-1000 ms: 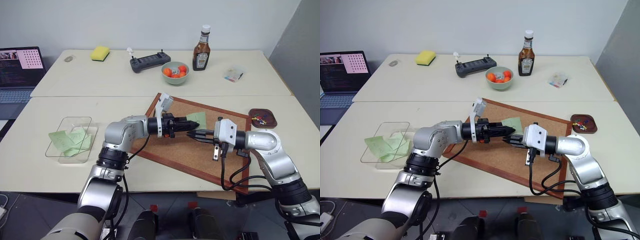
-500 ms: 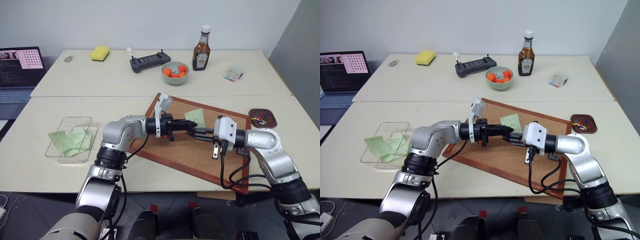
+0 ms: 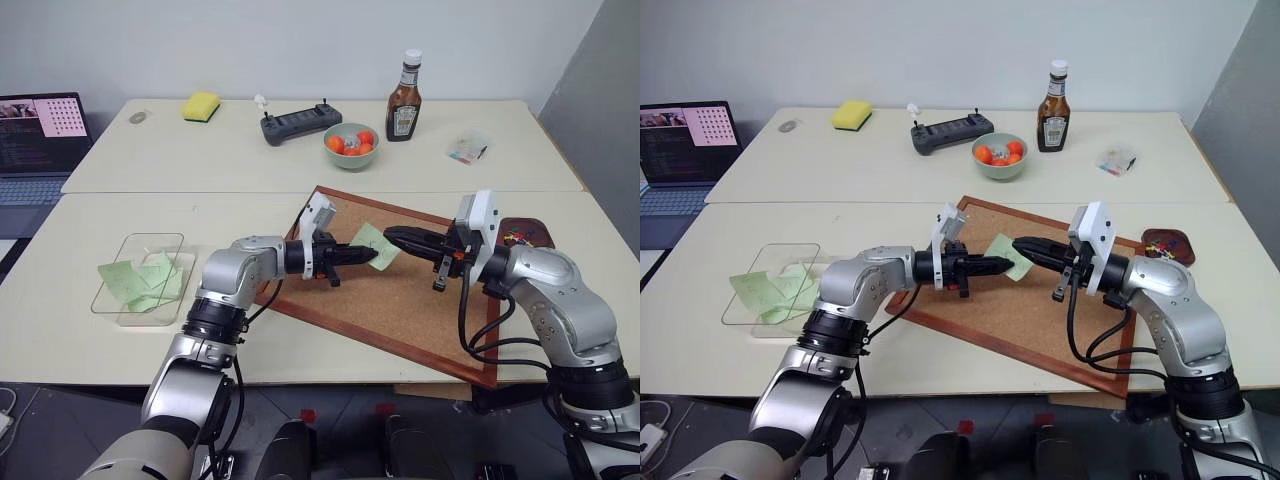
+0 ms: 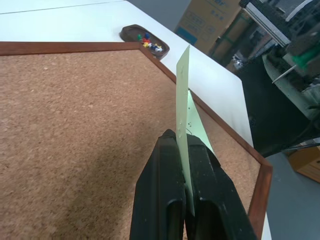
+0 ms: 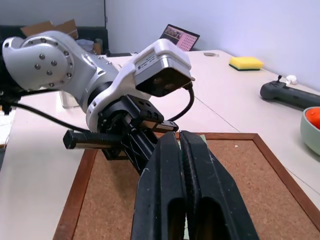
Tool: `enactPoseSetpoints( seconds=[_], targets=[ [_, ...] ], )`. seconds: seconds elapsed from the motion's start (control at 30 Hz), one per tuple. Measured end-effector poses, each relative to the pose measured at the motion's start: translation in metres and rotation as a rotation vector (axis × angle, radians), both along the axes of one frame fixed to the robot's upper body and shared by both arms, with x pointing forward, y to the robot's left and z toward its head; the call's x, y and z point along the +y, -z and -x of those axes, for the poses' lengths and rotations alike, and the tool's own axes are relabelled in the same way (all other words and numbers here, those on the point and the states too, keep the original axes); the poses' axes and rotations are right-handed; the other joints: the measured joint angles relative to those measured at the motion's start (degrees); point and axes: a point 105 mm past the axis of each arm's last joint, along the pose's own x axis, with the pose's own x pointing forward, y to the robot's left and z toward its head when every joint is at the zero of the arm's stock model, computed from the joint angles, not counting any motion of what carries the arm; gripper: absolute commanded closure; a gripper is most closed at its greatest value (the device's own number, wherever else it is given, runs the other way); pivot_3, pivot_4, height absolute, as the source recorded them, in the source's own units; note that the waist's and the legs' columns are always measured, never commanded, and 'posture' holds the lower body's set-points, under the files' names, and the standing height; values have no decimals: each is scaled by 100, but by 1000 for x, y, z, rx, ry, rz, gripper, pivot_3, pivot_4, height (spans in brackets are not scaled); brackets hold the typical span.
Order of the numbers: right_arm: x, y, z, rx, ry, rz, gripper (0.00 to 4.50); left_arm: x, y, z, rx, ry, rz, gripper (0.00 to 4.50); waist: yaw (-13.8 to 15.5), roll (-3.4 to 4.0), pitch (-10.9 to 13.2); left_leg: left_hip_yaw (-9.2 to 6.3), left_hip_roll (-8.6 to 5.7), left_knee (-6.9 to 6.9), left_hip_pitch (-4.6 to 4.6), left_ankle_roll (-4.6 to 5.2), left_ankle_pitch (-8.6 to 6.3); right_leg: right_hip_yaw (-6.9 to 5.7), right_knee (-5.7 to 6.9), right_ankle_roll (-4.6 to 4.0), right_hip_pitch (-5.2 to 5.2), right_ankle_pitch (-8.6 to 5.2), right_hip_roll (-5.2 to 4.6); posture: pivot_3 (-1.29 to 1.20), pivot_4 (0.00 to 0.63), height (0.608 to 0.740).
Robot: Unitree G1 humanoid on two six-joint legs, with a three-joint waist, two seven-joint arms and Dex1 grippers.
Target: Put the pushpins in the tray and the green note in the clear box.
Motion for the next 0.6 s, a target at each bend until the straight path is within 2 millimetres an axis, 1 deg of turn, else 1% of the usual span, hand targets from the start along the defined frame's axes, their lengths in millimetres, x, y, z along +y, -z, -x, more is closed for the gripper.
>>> enactPoseSetpoints(
  seconds=[0.1, 0.2, 0.23, 0.3, 0.37, 0.4, 0.47, 0.53, 0.6],
  targets=[
    [-4, -1, -5, 10, 57, -9, 4500, -4, 0, -1, -28, -4, -5, 4432, -1, 0, 0, 0, 0, 0, 0, 1, 0, 0, 1, 0, -1, 0, 0, 0, 150, 740],
    [-30, 0, -24, 26, 241, -32, 4500, -11, -6, -3, -138, -20, -30, 4432, 13, 0, 0, 2, -3, 0, -3, -3, 2, 1, 0, 0, -1, 0, -3, 0, 150, 740],
    [-46, 0, -33, 48, 334, -59, 4500, -14, -11, -2, -203, -9, -46, 4432, 14, 0, 0, 2, -3, 0, -4, -9, 5, 2, -1, 0, -1, 0, -4, 0, 150, 740],
    [-70, 2, -44, 72, 474, -88, 4500, -20, -17, 0, -322, 10, -85, 4432, 17, 0, 0, 4, -3, -3, -4, -16, 9, 3, -4, -1, -1, 0, -5, 0, 150, 740],
    [-101, 11, -57, 100, 656, -94, 4500, -30, -24, 4, -430, 17, -93, 4432, 21, 0, 0, 9, -4, -3, -5, -16, 9, 6, -5, 0, -2, 0, -5, 0, 150, 740],
    [-116, 16, -61, 116, 735, -94, 4500, -35, -26, 5, -460, 14, -87, 4432, 23, 0, 0, 10, -5, -2, -5, -15, 9, 7, -5, 0, -2, 0, -6, 0, 150, 740],
    [-138, 25, -67, 144, 852, -96, 4500, -43, -29, 7, -520, 18, -85, 4432, 20, 0, 0, 14, -6, -3, -5, -6, 4, 9, -4, 0, -3, 0, -6, 0, 150, 740],
    [-164, 32, -74, 175, 976, -94, 4500, -52, -29, 11, -575, 33, -98, 4432, 0, 4, -2, 25, -6, -3, -2, 3, -1, 17, 1, 0, -4, 1, -6, 0, 150, 740],
    [-182, 35, -79, 195, 1053, -91, 4500, -60, -28, 12, -602, 34, -106, 4432, -7, 4, -2, 29, -5, -3, 0, 5, -2, 19, 2, 0, -4, 0, -4, 0, 150, 740]
  ],
)
